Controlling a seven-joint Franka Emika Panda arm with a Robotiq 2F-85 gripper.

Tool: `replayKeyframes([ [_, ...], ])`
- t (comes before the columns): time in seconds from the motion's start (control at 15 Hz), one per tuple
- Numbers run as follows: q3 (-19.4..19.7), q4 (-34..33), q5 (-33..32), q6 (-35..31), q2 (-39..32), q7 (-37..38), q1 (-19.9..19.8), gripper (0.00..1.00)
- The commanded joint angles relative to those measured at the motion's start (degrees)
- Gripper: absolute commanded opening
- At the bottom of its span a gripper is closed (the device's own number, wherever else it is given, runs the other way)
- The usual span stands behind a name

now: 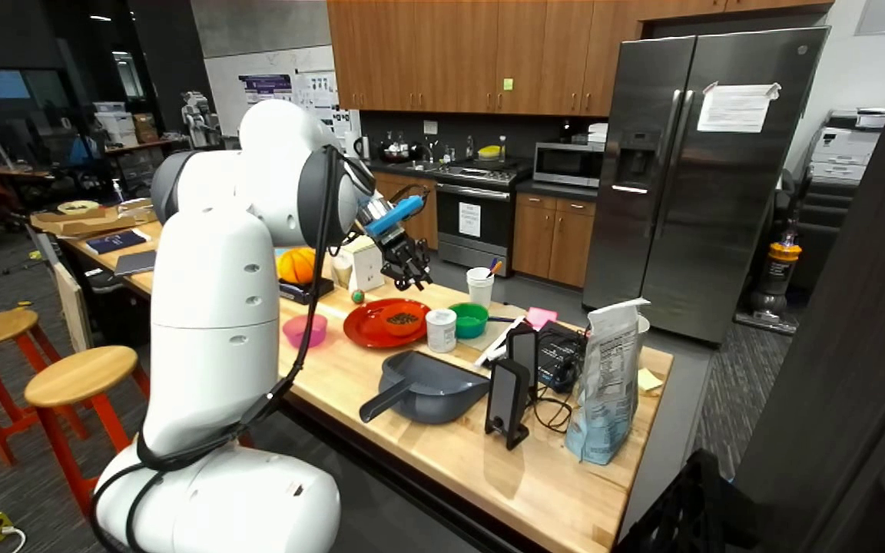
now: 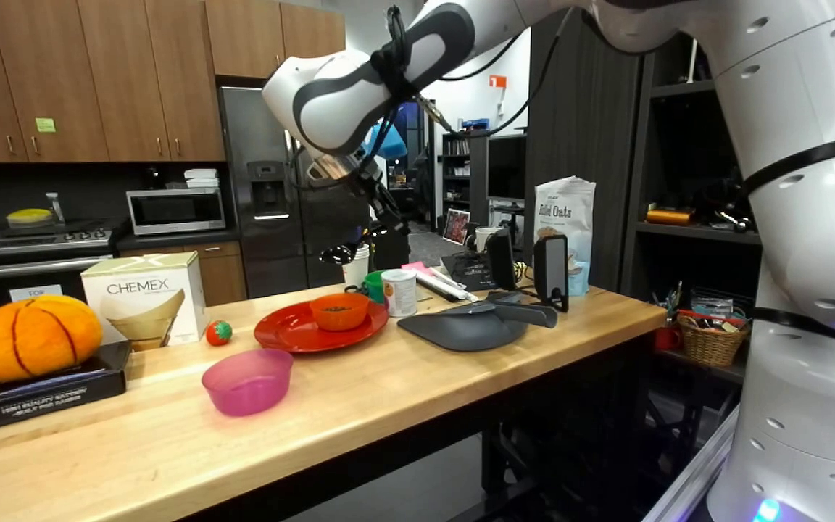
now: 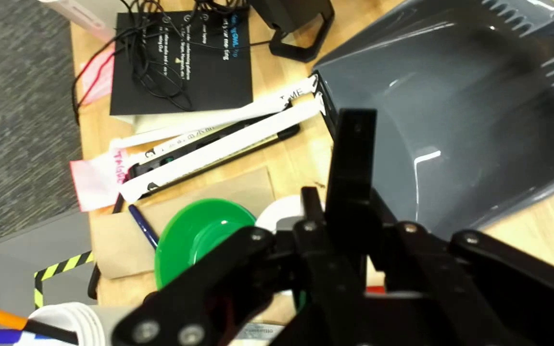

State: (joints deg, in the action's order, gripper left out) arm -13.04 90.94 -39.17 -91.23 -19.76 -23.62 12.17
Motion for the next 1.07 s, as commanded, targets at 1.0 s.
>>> replayKeyframes([
  [1.0, 7.7, -6.9, 9.3, -3.1, 0.3, 8.4, -3.7, 0.06],
])
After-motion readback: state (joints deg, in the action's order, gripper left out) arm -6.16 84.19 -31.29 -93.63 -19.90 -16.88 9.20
